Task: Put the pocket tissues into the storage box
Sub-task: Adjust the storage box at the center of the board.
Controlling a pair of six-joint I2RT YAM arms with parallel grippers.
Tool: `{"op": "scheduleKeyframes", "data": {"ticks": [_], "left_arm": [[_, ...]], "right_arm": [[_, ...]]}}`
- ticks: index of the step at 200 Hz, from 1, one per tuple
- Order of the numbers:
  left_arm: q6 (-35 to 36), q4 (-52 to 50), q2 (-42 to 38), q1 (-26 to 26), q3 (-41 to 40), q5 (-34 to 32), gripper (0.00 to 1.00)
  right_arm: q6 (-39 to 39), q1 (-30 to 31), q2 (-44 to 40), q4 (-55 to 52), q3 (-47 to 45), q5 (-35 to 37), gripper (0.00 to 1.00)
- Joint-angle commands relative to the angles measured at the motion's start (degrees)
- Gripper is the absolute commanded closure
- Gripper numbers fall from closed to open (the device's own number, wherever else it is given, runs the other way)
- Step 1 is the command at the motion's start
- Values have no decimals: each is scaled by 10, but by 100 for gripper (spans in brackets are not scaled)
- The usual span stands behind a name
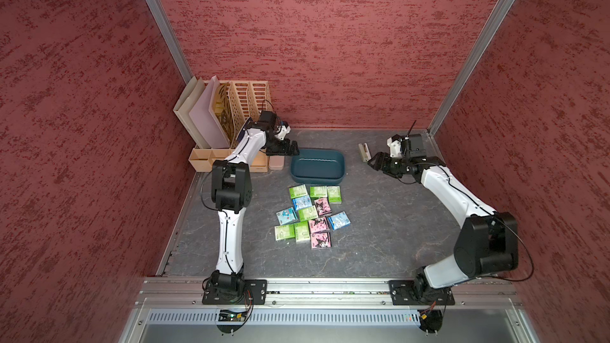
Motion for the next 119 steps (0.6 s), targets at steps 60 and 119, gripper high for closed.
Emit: {"op": "scheduleKeyframes", "data": {"ticks": [60, 119], "left_arm": [[-294, 410, -295, 49, -397, 189, 0], [-347, 603, -377, 32, -593, 187, 0]], "right_arm": [[41, 114, -28, 130, -137, -32, 37], [79, 174, 119, 182, -87, -26, 45]]}}
